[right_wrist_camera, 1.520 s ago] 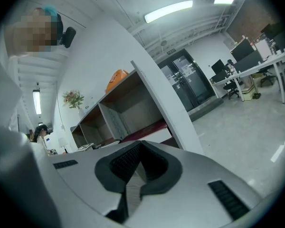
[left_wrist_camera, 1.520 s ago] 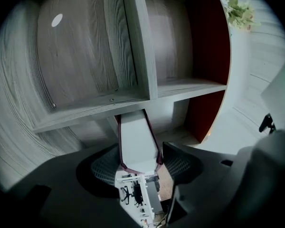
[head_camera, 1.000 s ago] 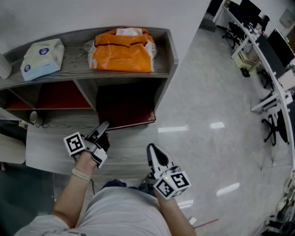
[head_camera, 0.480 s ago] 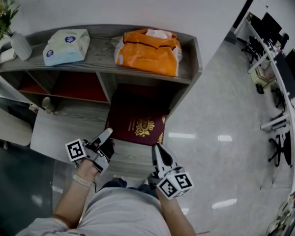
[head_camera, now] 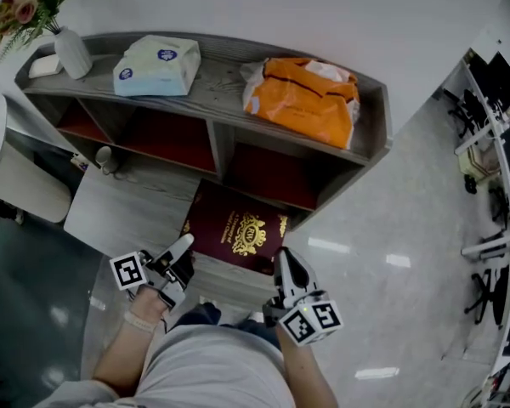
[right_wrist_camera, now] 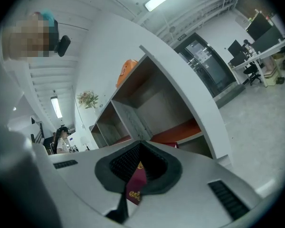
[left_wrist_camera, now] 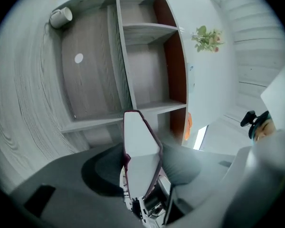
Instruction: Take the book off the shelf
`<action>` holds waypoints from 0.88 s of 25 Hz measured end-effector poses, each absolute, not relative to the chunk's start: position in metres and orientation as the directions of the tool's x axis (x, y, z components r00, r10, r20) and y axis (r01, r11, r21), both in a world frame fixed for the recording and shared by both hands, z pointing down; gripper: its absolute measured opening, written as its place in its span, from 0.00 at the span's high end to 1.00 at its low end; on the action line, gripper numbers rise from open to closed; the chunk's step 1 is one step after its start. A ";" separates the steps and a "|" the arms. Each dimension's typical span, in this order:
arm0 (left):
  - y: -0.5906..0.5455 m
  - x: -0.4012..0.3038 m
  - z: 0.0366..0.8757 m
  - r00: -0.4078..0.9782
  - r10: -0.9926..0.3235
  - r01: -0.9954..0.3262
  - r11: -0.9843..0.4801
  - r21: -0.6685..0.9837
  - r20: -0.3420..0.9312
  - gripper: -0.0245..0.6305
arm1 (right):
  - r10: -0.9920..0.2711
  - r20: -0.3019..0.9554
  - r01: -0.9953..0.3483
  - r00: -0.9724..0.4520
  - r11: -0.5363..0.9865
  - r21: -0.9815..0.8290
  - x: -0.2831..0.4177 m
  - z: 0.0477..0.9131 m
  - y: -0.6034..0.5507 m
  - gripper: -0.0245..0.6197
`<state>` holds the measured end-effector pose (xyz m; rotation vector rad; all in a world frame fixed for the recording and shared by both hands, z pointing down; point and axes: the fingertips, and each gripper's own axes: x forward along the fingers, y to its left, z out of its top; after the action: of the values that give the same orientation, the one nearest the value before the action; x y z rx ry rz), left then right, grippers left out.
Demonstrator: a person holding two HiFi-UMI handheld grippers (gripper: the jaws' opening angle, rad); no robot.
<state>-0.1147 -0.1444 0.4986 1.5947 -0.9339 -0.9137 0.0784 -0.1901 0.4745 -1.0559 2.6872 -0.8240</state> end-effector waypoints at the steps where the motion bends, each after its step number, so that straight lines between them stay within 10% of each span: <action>1: -0.141 -0.121 0.498 0.390 -0.915 -0.132 -0.167 0.977 -0.103 0.60 | -0.652 0.067 -0.577 -0.755 0.613 -0.540 0.073 0.474 -0.191 0.94; 22: -0.076 -0.206 0.466 0.084 -0.970 -0.147 -0.238 0.960 -0.227 0.60 | -0.437 0.029 -0.393 -0.899 0.775 -0.495 -0.015 0.449 -0.180 0.94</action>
<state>-0.2058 -0.0763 0.4657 1.5314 -1.1529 -1.2515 -0.0148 -0.1801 0.4488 -0.6736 2.8770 -0.7730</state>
